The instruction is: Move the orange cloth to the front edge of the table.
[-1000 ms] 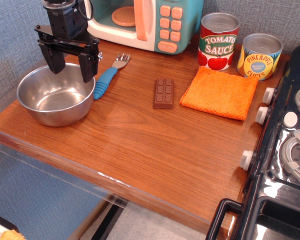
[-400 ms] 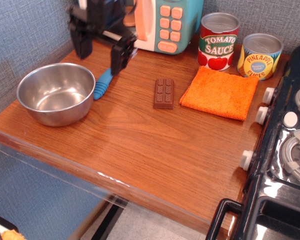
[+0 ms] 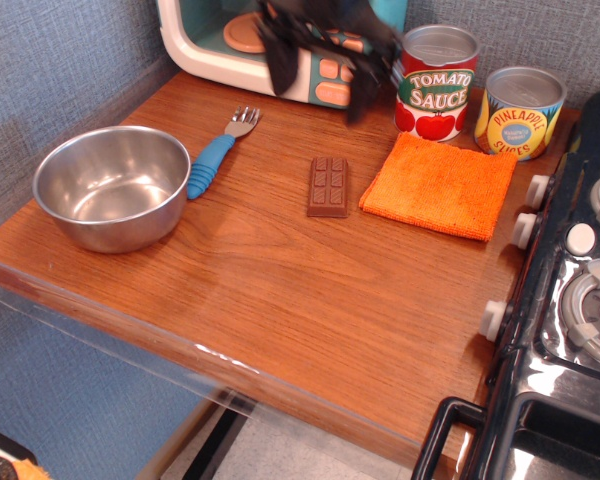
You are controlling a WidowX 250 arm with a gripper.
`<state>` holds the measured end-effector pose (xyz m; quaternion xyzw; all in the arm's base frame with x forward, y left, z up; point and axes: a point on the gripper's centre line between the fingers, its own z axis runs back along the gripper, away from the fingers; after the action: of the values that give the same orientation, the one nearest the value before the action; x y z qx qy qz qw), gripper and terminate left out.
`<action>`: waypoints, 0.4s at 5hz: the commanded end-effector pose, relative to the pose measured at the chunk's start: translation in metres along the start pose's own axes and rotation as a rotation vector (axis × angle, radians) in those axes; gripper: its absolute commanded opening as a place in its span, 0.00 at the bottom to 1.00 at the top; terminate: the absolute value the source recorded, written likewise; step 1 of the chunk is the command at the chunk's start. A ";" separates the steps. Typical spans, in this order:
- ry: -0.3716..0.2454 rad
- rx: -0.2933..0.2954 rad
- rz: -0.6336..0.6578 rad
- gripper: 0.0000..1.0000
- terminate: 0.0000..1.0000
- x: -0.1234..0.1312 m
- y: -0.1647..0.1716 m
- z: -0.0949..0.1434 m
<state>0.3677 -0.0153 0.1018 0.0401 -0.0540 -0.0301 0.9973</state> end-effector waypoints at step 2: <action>-0.042 0.006 -0.001 1.00 0.00 0.052 -0.045 -0.034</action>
<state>0.4153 -0.0609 0.0482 0.0457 -0.0503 -0.0301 0.9972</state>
